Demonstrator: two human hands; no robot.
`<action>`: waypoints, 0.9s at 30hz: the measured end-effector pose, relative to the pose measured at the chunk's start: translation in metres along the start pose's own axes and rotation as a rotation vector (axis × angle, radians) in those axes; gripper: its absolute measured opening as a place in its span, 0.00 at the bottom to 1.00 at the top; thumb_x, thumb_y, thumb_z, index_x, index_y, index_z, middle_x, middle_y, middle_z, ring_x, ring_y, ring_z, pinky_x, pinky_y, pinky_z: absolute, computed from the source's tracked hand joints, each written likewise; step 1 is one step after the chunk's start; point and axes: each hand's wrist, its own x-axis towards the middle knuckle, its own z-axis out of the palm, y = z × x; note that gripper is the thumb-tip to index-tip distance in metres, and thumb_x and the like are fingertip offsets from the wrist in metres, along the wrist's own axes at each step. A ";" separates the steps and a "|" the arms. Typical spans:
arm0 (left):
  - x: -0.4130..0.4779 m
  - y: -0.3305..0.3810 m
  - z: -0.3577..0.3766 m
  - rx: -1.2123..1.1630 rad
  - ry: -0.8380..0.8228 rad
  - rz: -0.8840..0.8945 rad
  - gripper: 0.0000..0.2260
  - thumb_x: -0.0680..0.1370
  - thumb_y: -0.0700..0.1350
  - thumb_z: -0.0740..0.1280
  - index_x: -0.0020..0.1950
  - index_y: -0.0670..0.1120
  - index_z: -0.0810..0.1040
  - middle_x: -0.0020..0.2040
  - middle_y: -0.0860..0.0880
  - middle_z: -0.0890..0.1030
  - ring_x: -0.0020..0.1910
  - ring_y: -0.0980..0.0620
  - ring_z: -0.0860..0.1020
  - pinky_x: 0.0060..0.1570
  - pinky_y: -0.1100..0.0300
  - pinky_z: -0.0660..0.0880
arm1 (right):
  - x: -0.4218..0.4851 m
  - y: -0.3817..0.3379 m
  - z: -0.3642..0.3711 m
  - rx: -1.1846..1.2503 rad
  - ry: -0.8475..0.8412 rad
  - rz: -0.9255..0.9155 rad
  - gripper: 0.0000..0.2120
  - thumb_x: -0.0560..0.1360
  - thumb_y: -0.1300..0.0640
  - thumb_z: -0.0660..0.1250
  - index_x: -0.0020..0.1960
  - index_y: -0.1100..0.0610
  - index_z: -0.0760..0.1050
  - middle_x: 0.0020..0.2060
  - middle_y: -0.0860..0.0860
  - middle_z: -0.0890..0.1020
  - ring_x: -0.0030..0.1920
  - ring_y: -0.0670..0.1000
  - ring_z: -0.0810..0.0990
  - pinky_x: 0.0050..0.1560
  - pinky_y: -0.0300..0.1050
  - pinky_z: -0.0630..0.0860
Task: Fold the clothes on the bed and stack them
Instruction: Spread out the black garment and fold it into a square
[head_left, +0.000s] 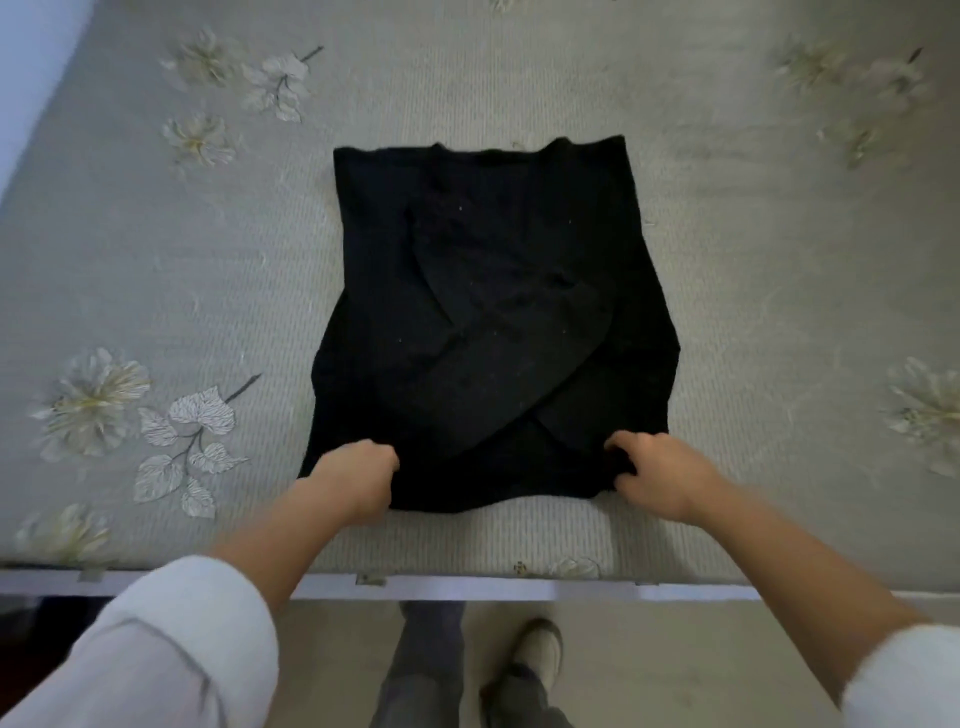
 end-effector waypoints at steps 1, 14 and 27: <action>-0.010 0.004 0.006 -0.074 -0.125 0.015 0.14 0.75 0.37 0.59 0.58 0.43 0.78 0.53 0.45 0.80 0.51 0.47 0.78 0.47 0.58 0.75 | -0.011 0.003 0.000 0.022 -0.121 0.006 0.15 0.72 0.56 0.64 0.59 0.51 0.74 0.50 0.53 0.81 0.49 0.54 0.79 0.46 0.46 0.76; -0.010 -0.037 -0.066 -0.417 -0.269 0.020 0.11 0.68 0.32 0.59 0.37 0.46 0.77 0.33 0.50 0.78 0.30 0.57 0.75 0.29 0.65 0.70 | -0.005 0.029 -0.072 0.763 0.095 0.062 0.10 0.68 0.67 0.70 0.47 0.55 0.80 0.41 0.53 0.83 0.41 0.52 0.82 0.40 0.40 0.76; 0.116 -0.100 -0.183 -0.361 0.203 0.010 0.10 0.78 0.39 0.58 0.41 0.38 0.76 0.38 0.43 0.79 0.41 0.45 0.77 0.45 0.53 0.72 | 0.139 0.005 -0.140 1.122 0.612 0.238 0.12 0.65 0.70 0.65 0.40 0.54 0.79 0.32 0.50 0.81 0.31 0.49 0.80 0.33 0.39 0.78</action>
